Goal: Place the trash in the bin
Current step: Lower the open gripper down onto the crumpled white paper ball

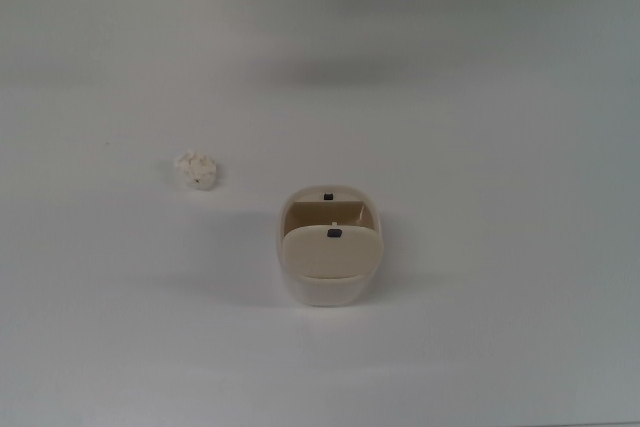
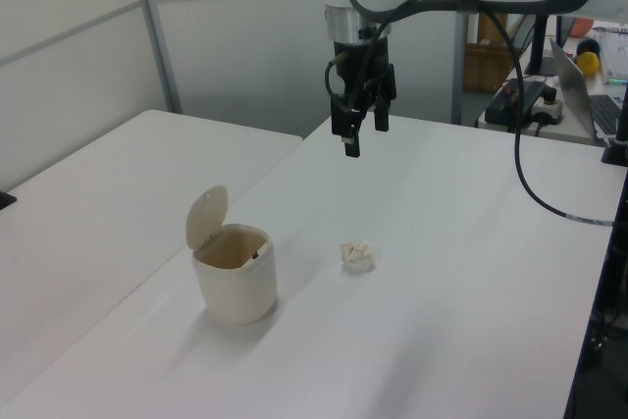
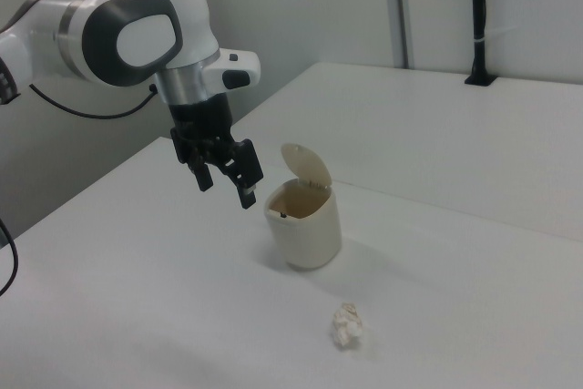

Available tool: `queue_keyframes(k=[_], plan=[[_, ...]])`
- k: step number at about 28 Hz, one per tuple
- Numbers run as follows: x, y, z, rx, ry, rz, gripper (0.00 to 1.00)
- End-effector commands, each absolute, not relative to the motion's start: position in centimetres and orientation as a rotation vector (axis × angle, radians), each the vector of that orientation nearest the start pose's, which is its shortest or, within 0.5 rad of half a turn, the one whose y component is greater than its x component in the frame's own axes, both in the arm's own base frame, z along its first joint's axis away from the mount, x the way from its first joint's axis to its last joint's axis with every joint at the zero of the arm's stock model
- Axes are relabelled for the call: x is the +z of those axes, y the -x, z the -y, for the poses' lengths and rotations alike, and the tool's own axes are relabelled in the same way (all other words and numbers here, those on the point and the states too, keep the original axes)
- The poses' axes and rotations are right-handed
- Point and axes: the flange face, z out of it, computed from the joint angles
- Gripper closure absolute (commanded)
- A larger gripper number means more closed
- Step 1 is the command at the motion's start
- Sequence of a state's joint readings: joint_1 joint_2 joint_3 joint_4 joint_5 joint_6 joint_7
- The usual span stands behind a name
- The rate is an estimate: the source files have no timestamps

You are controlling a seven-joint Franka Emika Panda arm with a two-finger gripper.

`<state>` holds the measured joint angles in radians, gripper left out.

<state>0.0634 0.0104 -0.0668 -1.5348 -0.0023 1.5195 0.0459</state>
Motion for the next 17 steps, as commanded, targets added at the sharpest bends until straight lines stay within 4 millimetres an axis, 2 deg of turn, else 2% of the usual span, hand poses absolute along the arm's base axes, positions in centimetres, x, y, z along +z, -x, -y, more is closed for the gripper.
queue_keyframes(k=[1,6,7,8,12,13,17], plan=[[62.7,-54.9,0.2,0.103,3.138,-0.110,0.00],[62.4,-54.8,0.9,0.127,3.133,-0.108,0.00],[61.4,-55.2,2.3,0.158,3.125,-0.152,0.00],[60.5,-55.5,2.9,0.182,3.122,-0.169,0.00],[58.8,-56.6,3.2,0.209,3.127,-0.178,0.00],[57.2,-57.4,3.6,0.242,3.130,-0.185,0.00],[55.2,-58.8,4.1,0.227,3.144,-0.195,0.00]])
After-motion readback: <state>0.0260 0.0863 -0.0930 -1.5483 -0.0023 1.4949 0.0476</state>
